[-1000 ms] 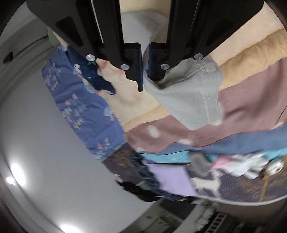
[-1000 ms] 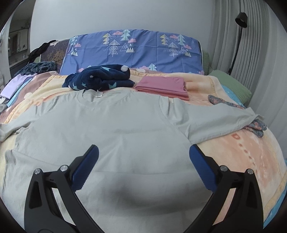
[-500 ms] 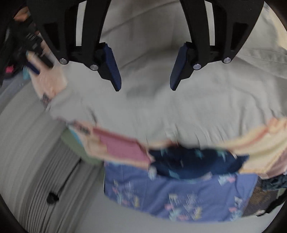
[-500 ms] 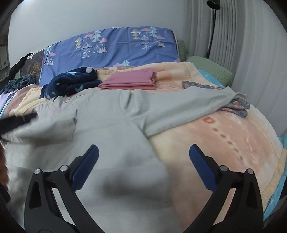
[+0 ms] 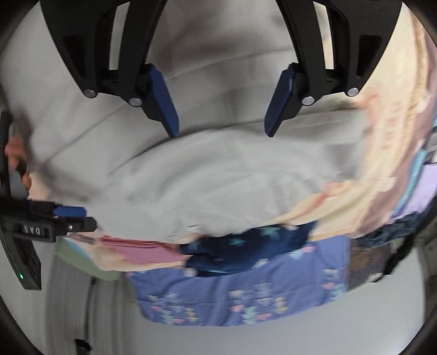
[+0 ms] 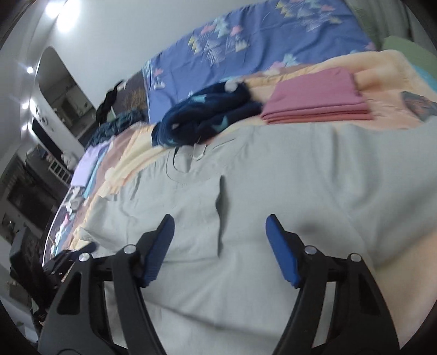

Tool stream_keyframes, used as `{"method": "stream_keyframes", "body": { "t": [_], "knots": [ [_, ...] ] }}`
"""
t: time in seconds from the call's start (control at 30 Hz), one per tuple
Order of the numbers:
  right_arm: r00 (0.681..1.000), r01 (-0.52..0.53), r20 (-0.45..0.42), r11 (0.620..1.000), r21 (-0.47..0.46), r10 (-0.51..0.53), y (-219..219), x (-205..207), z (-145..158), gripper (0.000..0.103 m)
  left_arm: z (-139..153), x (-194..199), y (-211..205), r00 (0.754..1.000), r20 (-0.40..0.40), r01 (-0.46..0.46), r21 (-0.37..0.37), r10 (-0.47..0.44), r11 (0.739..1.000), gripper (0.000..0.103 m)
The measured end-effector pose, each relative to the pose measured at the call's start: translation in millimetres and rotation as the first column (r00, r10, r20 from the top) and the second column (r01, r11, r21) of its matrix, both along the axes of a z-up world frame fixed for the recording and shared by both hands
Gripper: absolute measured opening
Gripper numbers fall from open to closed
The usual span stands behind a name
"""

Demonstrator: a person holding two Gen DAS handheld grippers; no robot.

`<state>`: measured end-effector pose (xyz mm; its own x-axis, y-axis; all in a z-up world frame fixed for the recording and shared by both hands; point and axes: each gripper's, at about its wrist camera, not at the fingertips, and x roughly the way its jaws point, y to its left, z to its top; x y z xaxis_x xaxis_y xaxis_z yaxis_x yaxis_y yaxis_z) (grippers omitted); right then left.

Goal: Fold small clothes

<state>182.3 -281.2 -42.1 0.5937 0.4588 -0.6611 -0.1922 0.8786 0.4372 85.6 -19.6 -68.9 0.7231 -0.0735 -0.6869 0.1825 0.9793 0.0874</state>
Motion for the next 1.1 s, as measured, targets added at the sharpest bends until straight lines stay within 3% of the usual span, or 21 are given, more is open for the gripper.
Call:
{"method": "stream_keyframes", "body": {
  "t": [0.23,0.3,0.33,0.47,0.57,0.63,0.7,0.8,0.87,0.97,1.1],
  "knots": [
    [0.987,-0.084,-0.142,0.995,-0.050,0.076,45.2,71.1,-38.8,0.070,-12.8,4.0,88.2,0.967,-0.009,-0.252,0.112,0.254,0.961,0.077],
    [0.989,-0.101,-0.120,0.991,-0.088,0.090,60.0,73.5,-41.1,0.011,-18.1,15.7,106.6,0.956,-0.039,-0.287,0.088,0.291,0.954,0.077],
    [0.983,-0.139,-0.133,0.987,-0.087,0.127,63.9,73.9,-38.4,0.004,-20.1,21.0,113.8,0.950,-0.049,-0.304,0.074,0.307,0.950,0.077],
    [0.999,-0.032,0.016,0.999,0.037,0.032,26.6,50.9,17.5,0.004,-21.5,34.3,122.4,0.938,-0.058,-0.339,0.069,0.343,0.938,0.077],
    [0.990,0.104,0.107,0.992,-0.069,-0.097,-6.9,45.6,39.7,0.008,-26.0,32.2,114.8,0.945,-0.051,-0.318,0.084,0.323,0.944,0.077],
    [0.990,0.132,0.069,0.984,-0.118,-0.125,-23.6,54.9,29.0,0.014,-31.3,31.2,111.7,0.946,-0.051,-0.314,0.089,0.319,0.945,0.077],
    [0.987,0.151,-0.038,0.985,-0.087,-0.154,-43.9,65.4,1.1,0.032,-31.8,30.0,111.7,0.947,-0.047,-0.314,0.087,0.318,0.946,0.077],
    [0.977,0.194,-0.083,0.979,-0.062,-0.199,-60.2,61.1,-16.1,0.037,-30.2,27.2,113.1,0.950,-0.046,-0.305,0.070,0.308,0.950,0.075],
    [0.976,0.189,-0.098,0.981,-0.047,-0.193,-61.7,58.0,-24.4,0.049,-30.0,26.6,111.6,0.955,-0.049,-0.290,0.065,0.293,0.955,0.068],
    [0.981,0.159,-0.103,0.986,-0.055,-0.164,-53.6,59.4,-25.7,0.055,-28.3,25.2,105.1,0.965,-0.037,-0.258,0.061,0.260,0.964,0.056],
    [0.982,0.157,-0.091,0.983,-0.093,-0.166,-39.7,75.1,-22.8,0.056,-27.9,29.2,93.9,0.973,-0.036,-0.225,0.067,0.228,0.972,0.044]
  ]
}}
